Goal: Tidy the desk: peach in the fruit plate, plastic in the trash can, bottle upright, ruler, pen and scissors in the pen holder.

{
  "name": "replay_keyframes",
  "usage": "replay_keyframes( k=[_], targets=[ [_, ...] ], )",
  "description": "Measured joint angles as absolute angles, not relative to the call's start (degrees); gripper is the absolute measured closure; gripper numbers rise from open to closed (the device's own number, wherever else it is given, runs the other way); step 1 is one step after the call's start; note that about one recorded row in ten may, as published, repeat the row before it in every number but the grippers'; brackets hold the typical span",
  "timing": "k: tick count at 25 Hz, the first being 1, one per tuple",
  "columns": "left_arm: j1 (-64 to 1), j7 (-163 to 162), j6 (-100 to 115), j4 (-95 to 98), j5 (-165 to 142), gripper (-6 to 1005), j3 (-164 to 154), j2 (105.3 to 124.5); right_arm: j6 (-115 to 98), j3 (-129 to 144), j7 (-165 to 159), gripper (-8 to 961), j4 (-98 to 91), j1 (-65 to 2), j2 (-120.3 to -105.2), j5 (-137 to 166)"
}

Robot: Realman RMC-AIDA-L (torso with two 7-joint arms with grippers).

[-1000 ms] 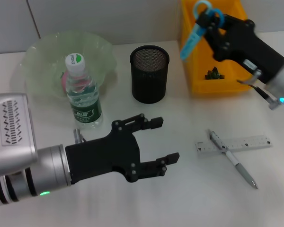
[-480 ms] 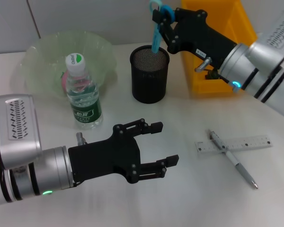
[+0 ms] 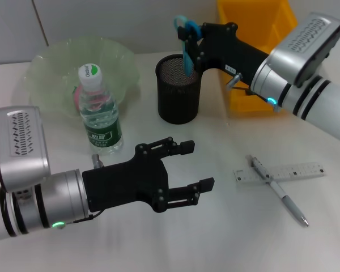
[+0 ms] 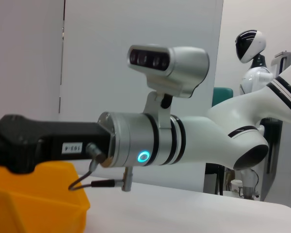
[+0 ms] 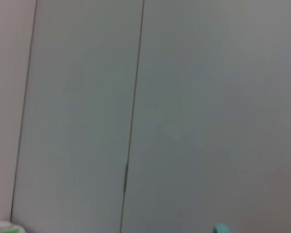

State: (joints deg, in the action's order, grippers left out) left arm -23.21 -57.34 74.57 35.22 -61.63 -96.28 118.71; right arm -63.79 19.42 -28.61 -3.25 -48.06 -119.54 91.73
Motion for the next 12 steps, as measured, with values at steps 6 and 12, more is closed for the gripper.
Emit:
replay_keyframes(
  k=[6,12],
  targets=[
    [-24.0,-58.3,74.4,35.1,-61.5,214,-96.1,118.74,-61.8,19.8,-29.1,862,-2.7,-48.6,-119.62,91.8],
    [-23.8,-58.3,74.3,35.0,-61.5,215,-96.0,118.54,-61.6,20.1,-29.1,853,-2.2,-48.3,-119.62,91.8]
  ],
)
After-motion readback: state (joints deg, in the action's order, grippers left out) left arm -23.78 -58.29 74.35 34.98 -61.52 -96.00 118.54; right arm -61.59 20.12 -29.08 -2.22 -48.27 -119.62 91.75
